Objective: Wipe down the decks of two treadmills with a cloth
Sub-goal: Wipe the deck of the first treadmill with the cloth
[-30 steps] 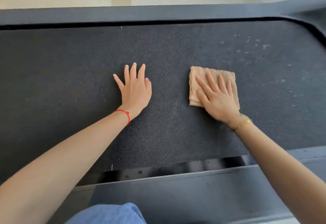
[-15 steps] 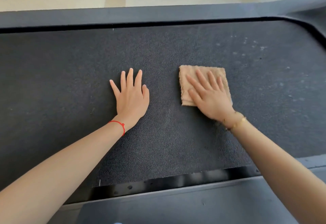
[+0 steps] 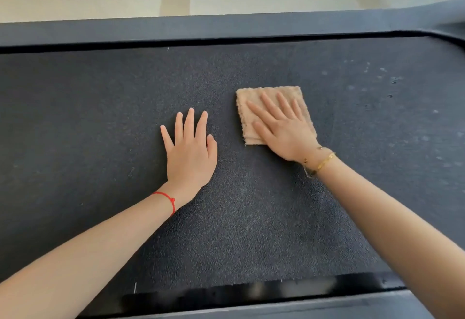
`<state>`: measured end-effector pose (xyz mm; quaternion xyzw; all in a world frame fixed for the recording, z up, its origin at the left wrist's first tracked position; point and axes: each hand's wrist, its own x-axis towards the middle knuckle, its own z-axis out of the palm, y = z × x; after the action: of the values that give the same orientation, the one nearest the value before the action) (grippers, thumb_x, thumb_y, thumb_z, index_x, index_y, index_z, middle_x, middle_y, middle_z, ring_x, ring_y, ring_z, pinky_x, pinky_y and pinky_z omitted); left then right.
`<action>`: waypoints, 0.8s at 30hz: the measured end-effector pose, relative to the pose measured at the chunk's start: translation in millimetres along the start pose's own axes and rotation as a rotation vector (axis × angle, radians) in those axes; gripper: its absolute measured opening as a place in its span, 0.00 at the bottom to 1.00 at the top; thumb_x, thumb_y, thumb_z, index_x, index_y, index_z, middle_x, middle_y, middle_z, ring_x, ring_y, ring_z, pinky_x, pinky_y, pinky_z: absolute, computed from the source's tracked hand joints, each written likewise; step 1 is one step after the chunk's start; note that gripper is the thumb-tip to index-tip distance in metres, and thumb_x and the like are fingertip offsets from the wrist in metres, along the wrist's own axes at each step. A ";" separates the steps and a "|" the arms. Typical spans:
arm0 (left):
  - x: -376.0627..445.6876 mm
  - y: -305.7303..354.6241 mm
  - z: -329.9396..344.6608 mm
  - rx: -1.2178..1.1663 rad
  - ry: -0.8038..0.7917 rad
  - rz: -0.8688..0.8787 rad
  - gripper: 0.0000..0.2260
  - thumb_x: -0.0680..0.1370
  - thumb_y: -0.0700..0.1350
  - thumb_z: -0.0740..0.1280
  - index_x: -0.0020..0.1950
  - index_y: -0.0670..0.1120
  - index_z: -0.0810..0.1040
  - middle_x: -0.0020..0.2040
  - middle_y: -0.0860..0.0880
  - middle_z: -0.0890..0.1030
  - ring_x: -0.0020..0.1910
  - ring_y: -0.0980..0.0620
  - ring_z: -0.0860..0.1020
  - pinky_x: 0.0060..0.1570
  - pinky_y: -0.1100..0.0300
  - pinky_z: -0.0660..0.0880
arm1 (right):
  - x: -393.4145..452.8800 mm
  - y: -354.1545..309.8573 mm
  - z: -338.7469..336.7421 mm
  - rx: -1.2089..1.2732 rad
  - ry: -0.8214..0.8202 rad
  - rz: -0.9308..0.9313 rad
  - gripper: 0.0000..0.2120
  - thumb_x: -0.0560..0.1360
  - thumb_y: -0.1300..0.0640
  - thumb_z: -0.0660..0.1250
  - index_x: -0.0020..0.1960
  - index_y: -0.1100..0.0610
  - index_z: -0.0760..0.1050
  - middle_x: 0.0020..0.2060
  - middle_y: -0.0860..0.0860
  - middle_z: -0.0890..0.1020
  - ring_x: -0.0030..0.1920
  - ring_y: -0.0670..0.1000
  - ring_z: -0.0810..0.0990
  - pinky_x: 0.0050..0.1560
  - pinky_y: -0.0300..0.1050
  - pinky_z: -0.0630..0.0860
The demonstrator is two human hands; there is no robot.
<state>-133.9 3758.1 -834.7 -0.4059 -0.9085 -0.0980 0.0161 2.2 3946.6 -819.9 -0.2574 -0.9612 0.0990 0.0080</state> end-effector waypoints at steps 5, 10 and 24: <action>0.0 2.6 -0.1 0.023 -0.004 0.000 0.26 0.82 0.52 0.46 0.81 0.50 0.53 0.81 0.46 0.55 0.80 0.44 0.51 0.75 0.34 0.49 | 69.0 46.7 -17.7 0.002 -0.012 0.284 0.26 0.83 0.39 0.42 0.80 0.39 0.47 0.81 0.48 0.45 0.80 0.60 0.41 0.77 0.61 0.35; 2.5 4.8 -0.7 0.039 -0.006 -0.004 0.28 0.80 0.53 0.42 0.81 0.50 0.54 0.81 0.45 0.56 0.80 0.43 0.52 0.75 0.33 0.50 | 143.2 31.5 -23.4 0.016 -0.049 0.331 0.27 0.82 0.40 0.41 0.81 0.42 0.45 0.81 0.50 0.44 0.79 0.63 0.39 0.75 0.64 0.33; 1.5 0.6 -0.9 0.055 -0.031 0.005 0.27 0.82 0.53 0.44 0.81 0.50 0.52 0.81 0.46 0.54 0.80 0.44 0.50 0.75 0.34 0.51 | 93.6 27.2 -8.3 -0.019 -0.007 0.044 0.25 0.83 0.38 0.43 0.79 0.36 0.48 0.81 0.44 0.47 0.80 0.58 0.42 0.77 0.59 0.37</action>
<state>-134.5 3759.5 -833.5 -0.4093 -0.9099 -0.0664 0.0135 -65.0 4017.7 -820.4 -0.2781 -0.9563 0.0907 0.0002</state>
